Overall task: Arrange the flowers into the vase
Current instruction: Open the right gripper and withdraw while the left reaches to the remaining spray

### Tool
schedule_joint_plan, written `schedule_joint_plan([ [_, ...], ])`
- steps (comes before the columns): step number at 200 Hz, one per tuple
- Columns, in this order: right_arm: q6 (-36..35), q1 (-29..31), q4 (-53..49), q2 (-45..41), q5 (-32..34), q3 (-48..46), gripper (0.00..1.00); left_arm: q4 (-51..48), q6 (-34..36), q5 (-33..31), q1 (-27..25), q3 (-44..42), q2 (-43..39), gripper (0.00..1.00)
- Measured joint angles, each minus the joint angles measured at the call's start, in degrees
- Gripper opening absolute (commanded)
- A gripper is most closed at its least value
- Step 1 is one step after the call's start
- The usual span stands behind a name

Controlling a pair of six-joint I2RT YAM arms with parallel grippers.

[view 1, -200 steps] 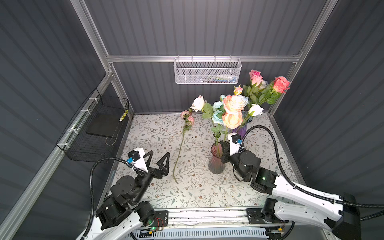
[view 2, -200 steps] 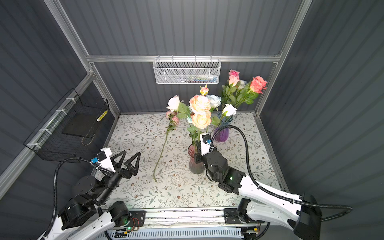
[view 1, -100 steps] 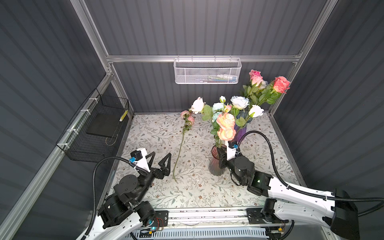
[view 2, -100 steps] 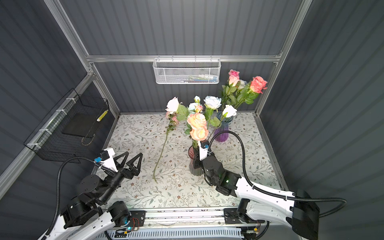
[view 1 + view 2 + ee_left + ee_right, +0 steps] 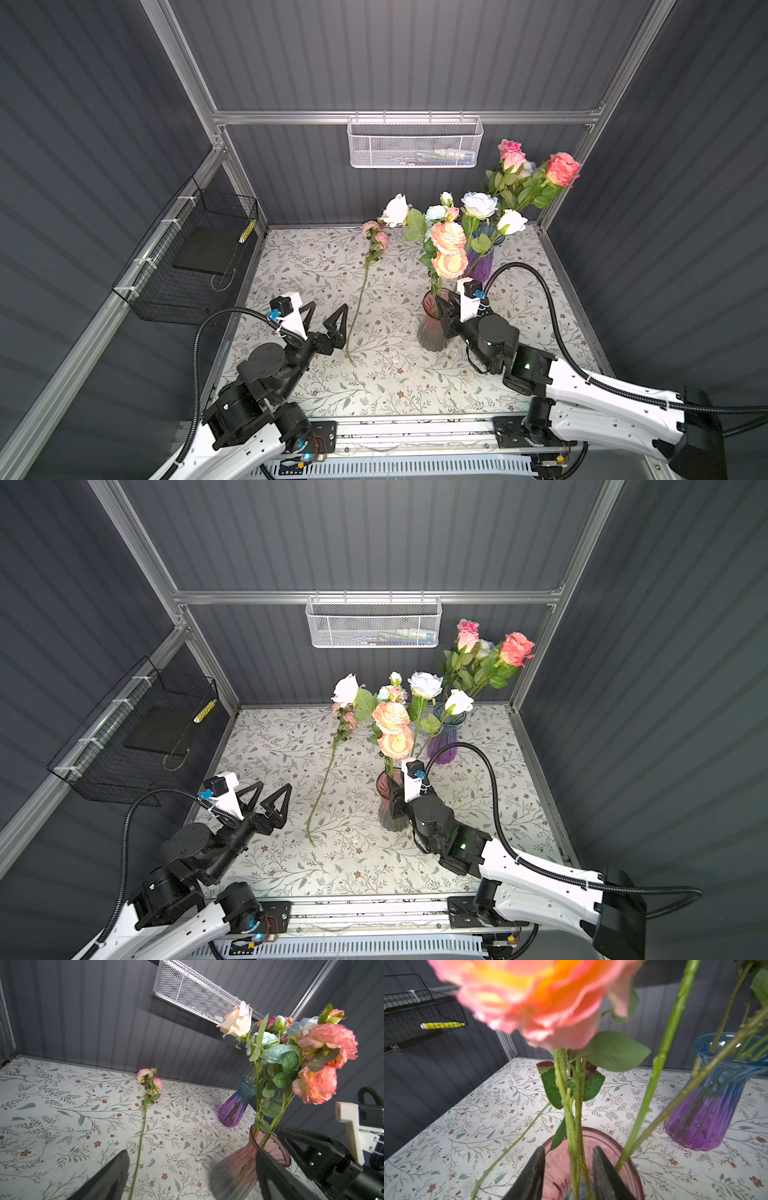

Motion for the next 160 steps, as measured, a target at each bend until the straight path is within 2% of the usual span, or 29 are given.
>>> schedule_joint_plan([
  [53,-1.4,3.0,-4.1,-5.6,0.8,2.6,0.49,2.0,0.0,0.4,0.0,0.0,2.1,0.94],
  [88,-1.3,5.2,-9.7,-12.1,3.1,3.6,0.47,2.2,-1.2,-1.7,0.0,0.6,8.3,0.92],
  [110,0.8,5.7,-16.1,-17.8,5.4,3.7,0.42,-2.2,-4.6,-5.8,0.0,4.4,18.9,0.92],
  [127,3.4,5.7,-21.7,-23.2,8.0,3.2,0.41,-6.3,-6.6,-8.0,0.0,9.1,29.4,0.97],
  [148,7.0,5.2,-29.4,-28.5,11.8,2.9,0.43,-8.7,-6.9,-7.6,0.7,13.0,41.8,0.96],
  [160,8.8,4.4,-33.6,-29.8,13.3,2.7,0.44,-9.5,-6.8,-4.9,2.5,14.4,47.4,0.90],
])
